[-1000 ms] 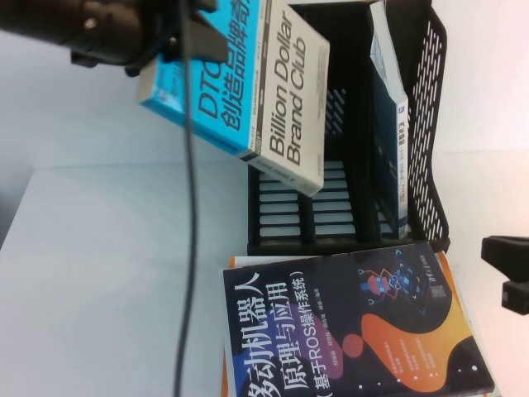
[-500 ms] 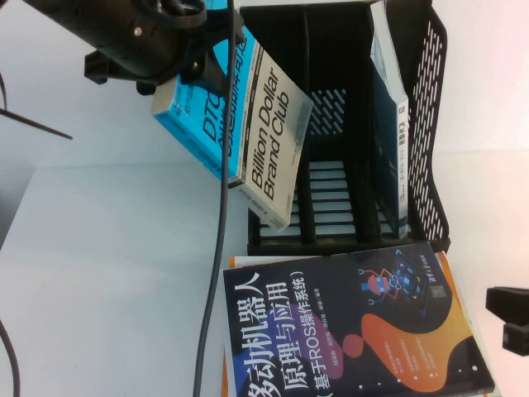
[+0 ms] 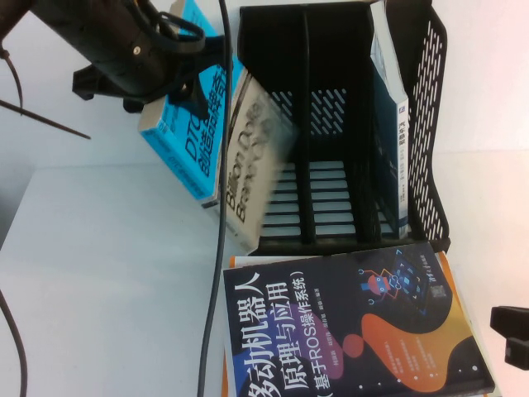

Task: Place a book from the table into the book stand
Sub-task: Place the book on the book shelf

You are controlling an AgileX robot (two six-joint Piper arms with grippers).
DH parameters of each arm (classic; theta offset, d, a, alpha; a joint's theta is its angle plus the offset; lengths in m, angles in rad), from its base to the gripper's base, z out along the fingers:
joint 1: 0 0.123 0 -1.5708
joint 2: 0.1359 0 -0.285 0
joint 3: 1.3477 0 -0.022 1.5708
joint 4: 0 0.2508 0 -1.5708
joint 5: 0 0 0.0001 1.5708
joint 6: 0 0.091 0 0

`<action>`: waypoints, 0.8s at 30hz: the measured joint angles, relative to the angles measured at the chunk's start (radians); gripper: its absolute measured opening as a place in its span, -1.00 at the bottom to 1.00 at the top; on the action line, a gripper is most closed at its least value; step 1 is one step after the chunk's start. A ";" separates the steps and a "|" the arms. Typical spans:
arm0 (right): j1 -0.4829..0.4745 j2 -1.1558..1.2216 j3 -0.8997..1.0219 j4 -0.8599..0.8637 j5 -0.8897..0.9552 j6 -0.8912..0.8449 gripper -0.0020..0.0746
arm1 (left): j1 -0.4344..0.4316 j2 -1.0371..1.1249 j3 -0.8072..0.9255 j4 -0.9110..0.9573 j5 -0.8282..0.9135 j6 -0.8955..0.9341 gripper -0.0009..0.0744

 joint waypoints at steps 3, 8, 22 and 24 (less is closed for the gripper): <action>0.000 0.000 0.000 0.003 -0.011 0.000 -0.95 | 0.000 0.000 0.000 0.007 0.032 0.000 -0.49; 0.000 0.000 0.000 0.027 -0.020 0.000 -0.95 | 0.000 0.000 0.000 0.005 0.007 -0.022 -0.49; 0.000 0.000 0.002 0.038 -0.020 0.005 -0.95 | -0.002 0.099 -0.005 -0.052 -0.218 -0.067 -0.49; 0.000 0.000 0.002 0.040 -0.020 0.005 -0.95 | -0.004 0.126 -0.005 -0.058 -0.219 -0.067 -0.49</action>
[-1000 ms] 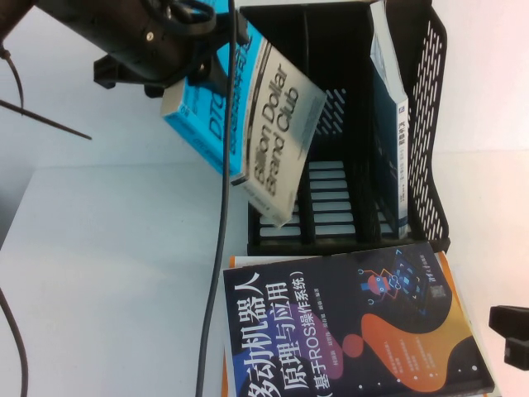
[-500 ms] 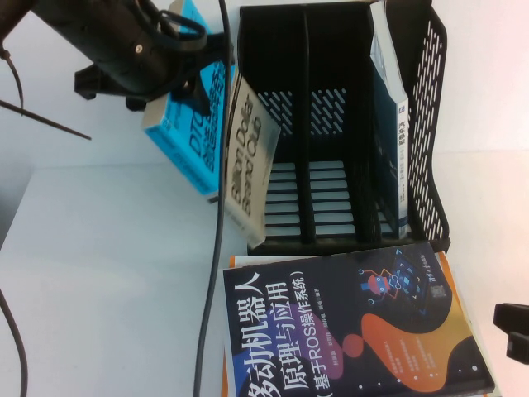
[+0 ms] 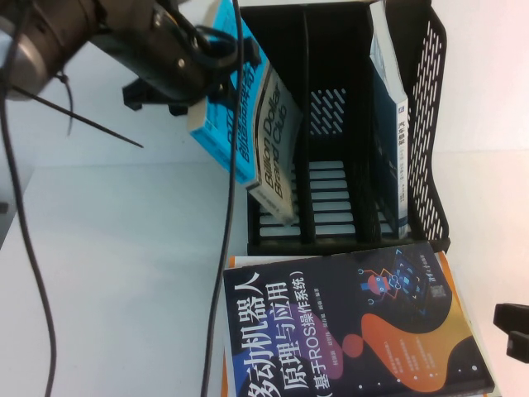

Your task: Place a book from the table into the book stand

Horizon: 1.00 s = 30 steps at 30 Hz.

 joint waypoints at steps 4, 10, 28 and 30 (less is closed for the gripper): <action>0.000 0.000 0.000 0.003 -0.006 0.000 -0.95 | -0.004 0.049 0.000 -0.005 -0.012 0.000 -0.49; 0.000 0.000 0.000 0.006 -0.021 0.000 -0.95 | -0.009 0.085 0.000 -0.019 -0.036 0.040 -0.49; 0.000 -0.099 -0.005 0.012 0.067 0.000 -0.95 | 0.090 0.000 -0.252 0.002 0.027 0.202 -0.30; 0.000 -0.133 -0.024 0.012 0.163 0.000 -0.95 | 0.117 -0.037 -0.282 0.020 0.087 0.212 -0.55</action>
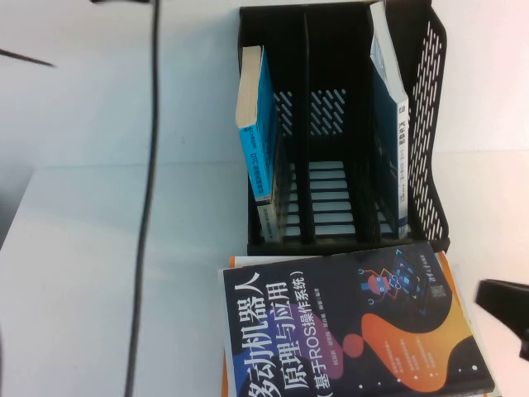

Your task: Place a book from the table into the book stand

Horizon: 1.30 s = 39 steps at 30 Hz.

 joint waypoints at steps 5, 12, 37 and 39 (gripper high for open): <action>0.000 -0.011 -0.050 -0.049 0.376 0.013 -0.95 | 0.064 -0.130 -0.011 0.046 0.122 0.062 -0.92; 0.000 0.037 -0.149 -0.656 0.664 0.451 -0.95 | 0.099 -0.381 0.082 0.057 0.117 0.137 -0.97; 0.000 -0.467 -0.256 -1.829 0.194 1.516 -0.95 | 0.097 -1.214 1.544 -0.103 -0.742 0.488 -0.98; 0.000 -0.546 -0.206 -1.779 0.198 1.516 -0.95 | 0.097 -1.240 1.613 -0.135 -0.757 0.490 -0.98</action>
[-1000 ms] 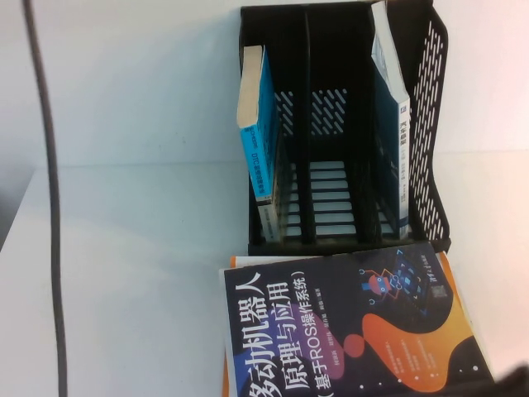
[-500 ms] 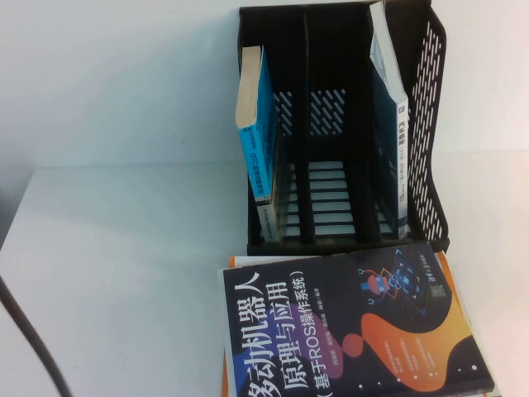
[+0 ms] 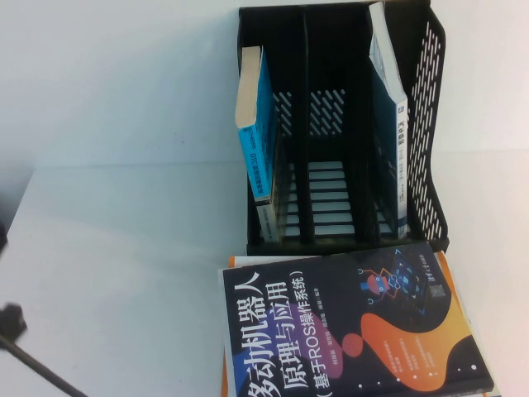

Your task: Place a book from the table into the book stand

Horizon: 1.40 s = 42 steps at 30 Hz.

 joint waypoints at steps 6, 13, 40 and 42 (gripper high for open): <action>0.000 -0.228 0.182 0.088 0.040 0.001 -0.95 | 0.000 -0.027 0.120 -0.085 -0.017 0.001 -0.98; 0.000 -0.354 0.300 0.097 0.039 0.010 -0.95 | 0.000 -0.029 0.130 -0.180 -0.041 0.001 -0.98; 0.000 -0.358 0.352 0.099 0.034 0.010 -0.95 | 0.071 -0.307 0.249 -0.139 -0.038 0.029 -0.98; 0.000 -0.358 0.352 0.099 0.034 0.010 -0.95 | 0.090 -0.392 0.303 -0.131 -0.032 0.047 -0.98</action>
